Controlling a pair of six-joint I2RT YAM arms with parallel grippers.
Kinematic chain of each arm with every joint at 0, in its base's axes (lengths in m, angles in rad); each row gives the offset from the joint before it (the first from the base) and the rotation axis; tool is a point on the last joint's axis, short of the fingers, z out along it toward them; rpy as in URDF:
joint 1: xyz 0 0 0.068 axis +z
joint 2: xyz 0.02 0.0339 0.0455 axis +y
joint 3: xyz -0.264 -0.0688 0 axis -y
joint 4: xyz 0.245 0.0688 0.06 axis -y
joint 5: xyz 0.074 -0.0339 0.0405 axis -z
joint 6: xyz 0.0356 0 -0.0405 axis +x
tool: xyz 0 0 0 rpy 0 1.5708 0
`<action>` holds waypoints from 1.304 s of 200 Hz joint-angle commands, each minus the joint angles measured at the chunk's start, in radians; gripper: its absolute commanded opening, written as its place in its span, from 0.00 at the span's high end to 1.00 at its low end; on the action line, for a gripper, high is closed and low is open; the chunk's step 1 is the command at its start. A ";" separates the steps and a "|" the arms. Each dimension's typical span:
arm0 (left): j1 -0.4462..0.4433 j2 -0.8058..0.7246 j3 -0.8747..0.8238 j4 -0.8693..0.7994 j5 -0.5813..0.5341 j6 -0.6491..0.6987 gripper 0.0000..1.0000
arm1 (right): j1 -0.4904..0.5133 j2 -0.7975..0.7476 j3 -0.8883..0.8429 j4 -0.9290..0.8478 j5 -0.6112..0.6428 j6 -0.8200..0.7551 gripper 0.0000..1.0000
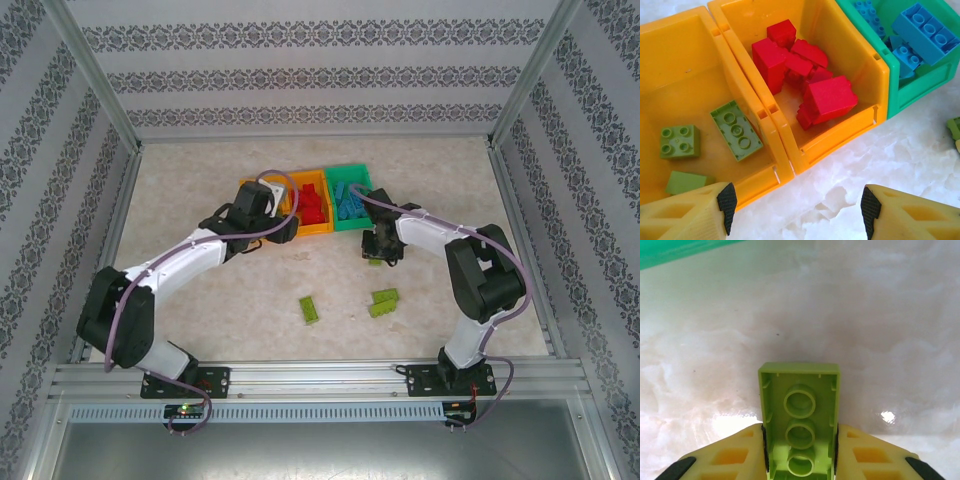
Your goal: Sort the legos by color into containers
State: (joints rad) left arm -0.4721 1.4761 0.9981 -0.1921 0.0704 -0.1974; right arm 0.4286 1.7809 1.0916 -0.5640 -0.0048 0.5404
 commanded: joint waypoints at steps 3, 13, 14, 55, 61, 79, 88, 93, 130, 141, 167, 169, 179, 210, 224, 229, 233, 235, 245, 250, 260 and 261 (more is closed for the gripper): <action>-0.008 -0.072 -0.051 0.014 -0.038 -0.038 0.30 | 0.041 -0.037 0.048 -0.019 0.049 -0.055 0.76; -0.009 -0.093 -0.070 0.006 -0.048 -0.042 0.30 | 0.063 -0.049 0.065 -0.027 0.049 -0.061 0.77; -0.009 -0.096 -0.073 0.005 -0.049 -0.044 0.30 | 0.066 -0.051 0.067 -0.027 0.049 -0.061 0.77; -0.008 -0.159 -0.138 -0.068 -0.132 -0.090 0.26 | 0.174 -0.077 0.185 -0.010 -0.009 -0.066 0.76; -0.007 -0.171 -0.153 -0.077 -0.155 -0.109 0.25 | 0.186 -0.074 0.206 0.003 -0.028 -0.064 0.77; -0.005 -0.223 -0.207 -0.080 -0.204 -0.154 0.21 | 0.220 -0.048 0.280 0.042 -0.082 -0.060 0.77; -0.005 -0.254 -0.237 -0.083 -0.226 -0.177 0.18 | 0.231 -0.023 0.323 0.059 -0.114 -0.059 0.76; -0.004 -0.268 -0.249 -0.085 -0.237 -0.189 0.15 | 0.236 -0.005 0.350 0.069 -0.133 -0.058 0.76; 0.001 -0.320 -0.303 -0.147 -0.266 -0.232 0.00 | 0.253 0.159 0.557 0.130 -0.271 -0.024 0.77; 0.002 -0.321 -0.304 -0.165 -0.252 -0.241 0.00 | 0.257 0.224 0.636 0.117 -0.289 -0.018 0.76; 0.002 -0.320 -0.310 -0.185 -0.177 -0.271 0.00 | 0.256 0.348 0.784 0.075 -0.305 0.006 0.75; 0.001 -0.320 -0.310 -0.187 -0.172 -0.274 0.00 | 0.256 0.355 0.792 0.075 -0.306 0.011 0.75; 0.000 -0.314 -0.309 -0.196 -0.141 -0.292 0.00 | 0.255 0.395 0.830 0.074 -0.310 0.022 0.73; -0.015 -0.306 -0.321 -0.217 -0.080 -0.363 0.00 | 0.250 0.493 0.926 0.063 -0.319 0.047 0.67; -0.032 -0.310 -0.333 -0.218 -0.069 -0.386 0.00 | 0.245 0.526 0.958 0.049 -0.323 0.059 0.61; -0.041 -0.313 -0.335 -0.219 -0.068 -0.387 0.00 | 0.243 0.534 0.962 0.046 -0.323 0.063 0.59; -0.051 -0.313 -0.338 -0.219 -0.068 -0.390 0.00 | 0.242 0.539 0.964 0.044 -0.322 0.066 0.57; -0.054 -0.313 -0.337 -0.220 -0.068 -0.391 0.00 | 0.241 0.541 0.964 0.044 -0.321 0.068 0.55; -0.075 -0.312 -0.338 -0.230 -0.067 -0.401 0.00 | 0.235 0.543 0.958 0.045 -0.317 0.077 0.49; -0.084 -0.309 -0.334 -0.237 -0.066 -0.410 0.00 | 0.233 0.539 0.951 0.049 -0.316 0.079 0.47; -0.105 -0.302 -0.327 -0.255 -0.057 -0.434 0.00 | 0.233 0.528 0.938 0.056 -0.315 0.077 0.43; -0.108 -0.301 -0.325 -0.257 -0.058 -0.437 0.00 | 0.234 0.527 0.938 0.057 -0.315 0.077 0.42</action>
State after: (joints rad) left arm -0.5331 1.1698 0.6685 -0.3832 -0.0174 -0.5598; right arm 0.6731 2.3154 2.0190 -0.4889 -0.3138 0.5987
